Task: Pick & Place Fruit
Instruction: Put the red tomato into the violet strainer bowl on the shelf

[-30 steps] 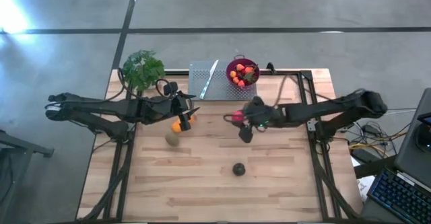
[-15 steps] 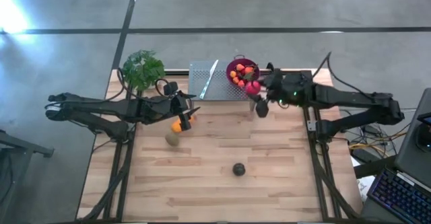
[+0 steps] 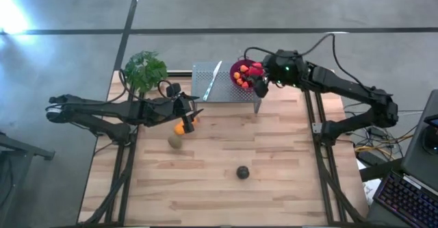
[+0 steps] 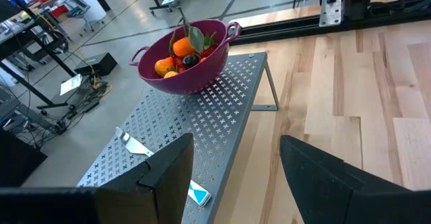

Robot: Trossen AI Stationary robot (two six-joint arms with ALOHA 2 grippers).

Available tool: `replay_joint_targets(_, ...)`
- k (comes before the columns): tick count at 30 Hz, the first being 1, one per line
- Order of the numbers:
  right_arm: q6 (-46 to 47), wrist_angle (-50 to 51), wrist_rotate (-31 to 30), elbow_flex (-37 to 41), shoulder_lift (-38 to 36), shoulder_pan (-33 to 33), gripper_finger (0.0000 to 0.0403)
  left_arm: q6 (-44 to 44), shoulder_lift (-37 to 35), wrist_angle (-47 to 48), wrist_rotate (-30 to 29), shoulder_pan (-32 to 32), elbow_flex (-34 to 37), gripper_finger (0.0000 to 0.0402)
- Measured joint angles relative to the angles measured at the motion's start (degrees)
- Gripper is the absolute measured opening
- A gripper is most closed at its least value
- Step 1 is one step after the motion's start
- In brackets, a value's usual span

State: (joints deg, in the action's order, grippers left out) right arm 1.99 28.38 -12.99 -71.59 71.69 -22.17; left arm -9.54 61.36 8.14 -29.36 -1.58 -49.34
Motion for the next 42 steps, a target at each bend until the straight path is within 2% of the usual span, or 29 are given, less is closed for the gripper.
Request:
replay_joint_targets(5,-1.6,0.2,1.2,-1.6,4.2,-2.8,0.0274,0.0,0.0,0.0,0.0,0.0,0.0,0.0227)
replay_joint_targets(12,-3.0,0.2,1.8,-3.2,10.5,-5.9,0.025,0.0,0.0,0.1,0.0,0.0,0.0,0.0227)
replay_joint_targets(20,-4.1,0.1,2.6,-5.0,16.3,-9.5,0.0277,0.1,0.0,0.3,0.0,0.0,0.0,0.0227)
replay_joint_targets(28,-5.8,0.2,2.6,-5.3,18.4,-10.4,0.0256,0.2,0.0,0.5,0.0,0.0,0.0,0.0227)
replay_joint_targets(37,-6.2,0.6,2.6,-5.3,17.9,-10.4,0.0331,0.2,0.0,0.5,0.0,0.0,0.0,0.0227)
replay_joint_targets(42,-6.5,1.3,2.6,-5.4,17.8,-10.4,0.0354,0.2,0.0,0.5,0.0,0.0,0.0,0.0227)
